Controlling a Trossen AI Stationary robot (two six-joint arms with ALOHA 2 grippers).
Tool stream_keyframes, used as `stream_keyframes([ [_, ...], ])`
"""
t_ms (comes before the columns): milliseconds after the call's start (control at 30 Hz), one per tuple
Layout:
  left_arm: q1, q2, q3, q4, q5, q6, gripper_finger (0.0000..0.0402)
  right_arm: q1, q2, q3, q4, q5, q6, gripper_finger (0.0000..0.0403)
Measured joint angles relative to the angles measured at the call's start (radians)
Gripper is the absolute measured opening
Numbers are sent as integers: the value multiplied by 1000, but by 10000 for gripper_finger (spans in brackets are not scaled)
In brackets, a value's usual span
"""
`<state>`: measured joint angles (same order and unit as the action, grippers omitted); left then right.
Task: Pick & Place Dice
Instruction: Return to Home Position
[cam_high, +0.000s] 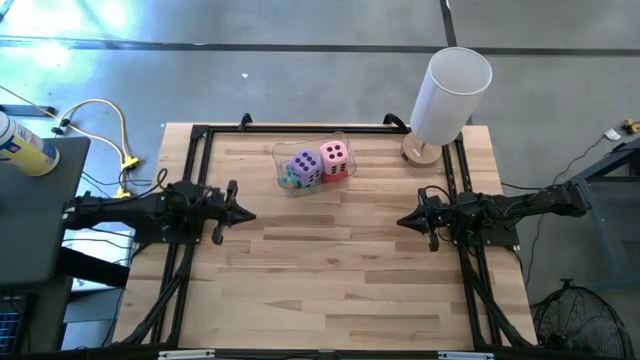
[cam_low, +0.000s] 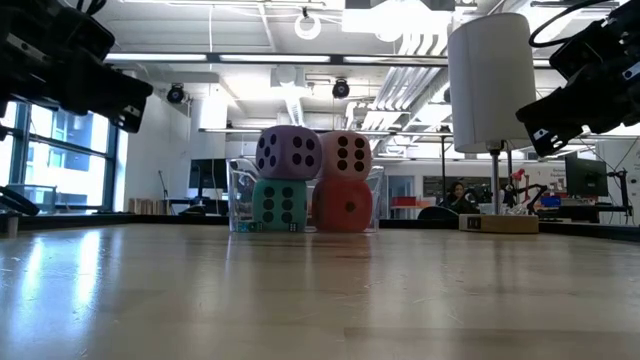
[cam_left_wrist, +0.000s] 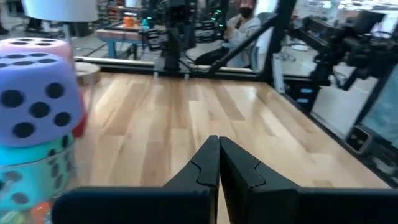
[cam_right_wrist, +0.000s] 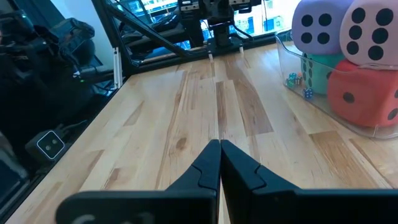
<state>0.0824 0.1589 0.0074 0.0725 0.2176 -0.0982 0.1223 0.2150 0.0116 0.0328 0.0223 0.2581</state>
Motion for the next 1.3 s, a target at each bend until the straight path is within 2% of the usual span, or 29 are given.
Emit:
stream_keyframes([
  [300,-50,1,0,4,-1,0,3,0,0,0,0,0,0,2],
  [1300,-52,1,0,3,-2,1,3,0,0,0,0,1,0,2],
])
